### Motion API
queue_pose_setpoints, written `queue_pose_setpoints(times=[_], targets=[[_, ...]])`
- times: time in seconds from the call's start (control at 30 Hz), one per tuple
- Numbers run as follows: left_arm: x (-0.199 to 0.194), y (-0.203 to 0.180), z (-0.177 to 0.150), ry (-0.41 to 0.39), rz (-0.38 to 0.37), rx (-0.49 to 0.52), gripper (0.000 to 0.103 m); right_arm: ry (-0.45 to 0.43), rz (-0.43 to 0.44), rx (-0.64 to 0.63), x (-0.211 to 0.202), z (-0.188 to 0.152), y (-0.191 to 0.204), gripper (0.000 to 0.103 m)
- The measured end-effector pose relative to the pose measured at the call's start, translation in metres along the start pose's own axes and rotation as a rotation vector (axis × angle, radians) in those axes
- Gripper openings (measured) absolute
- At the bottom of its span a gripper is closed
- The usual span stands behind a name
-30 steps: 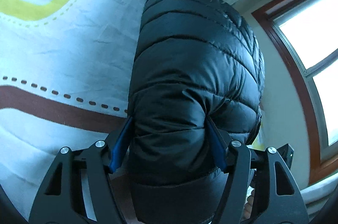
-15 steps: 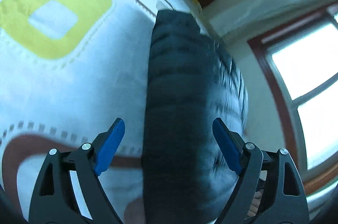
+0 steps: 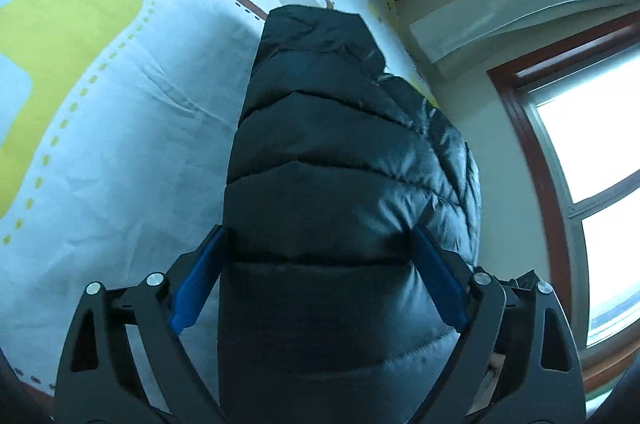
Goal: Fold large clothes
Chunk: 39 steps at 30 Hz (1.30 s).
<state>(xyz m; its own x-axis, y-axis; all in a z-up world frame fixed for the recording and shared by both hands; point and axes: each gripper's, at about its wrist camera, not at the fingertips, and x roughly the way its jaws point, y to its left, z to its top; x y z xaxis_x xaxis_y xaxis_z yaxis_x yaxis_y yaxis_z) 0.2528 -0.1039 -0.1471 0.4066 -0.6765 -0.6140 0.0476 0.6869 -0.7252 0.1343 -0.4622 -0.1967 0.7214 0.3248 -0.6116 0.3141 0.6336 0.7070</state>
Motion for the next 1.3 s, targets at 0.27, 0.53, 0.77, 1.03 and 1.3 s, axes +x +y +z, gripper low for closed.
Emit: queue_pose_setpoints(times=[0.27, 0.53, 0.77, 1.03, 1.3], targets=[[0.027, 0.012, -0.001, 0.035, 0.000, -0.035, 0.093, 0.030, 0.051, -0.008, 0.013, -0.009, -0.013, 0.073], [0.030, 0.005, -0.007, 0.010, 0.047, 0.013, 0.082, 0.026, 0.130, 0.013, 0.006, -0.017, -0.023, 0.051], [0.028, -0.003, -0.011, -0.007, 0.069, 0.049, 0.075, -0.005, 0.190, 0.027, 0.001, -0.021, -0.031, 0.042], [0.014, -0.016, -0.018, -0.033, 0.050, 0.111, 0.059, -0.053, 0.198, 0.012, -0.011, -0.032, -0.021, 0.036], [-0.036, 0.001, -0.003, -0.091, 0.026, 0.139, 0.055, -0.051, 0.295, -0.020, 0.005, -0.042, 0.031, 0.034]])
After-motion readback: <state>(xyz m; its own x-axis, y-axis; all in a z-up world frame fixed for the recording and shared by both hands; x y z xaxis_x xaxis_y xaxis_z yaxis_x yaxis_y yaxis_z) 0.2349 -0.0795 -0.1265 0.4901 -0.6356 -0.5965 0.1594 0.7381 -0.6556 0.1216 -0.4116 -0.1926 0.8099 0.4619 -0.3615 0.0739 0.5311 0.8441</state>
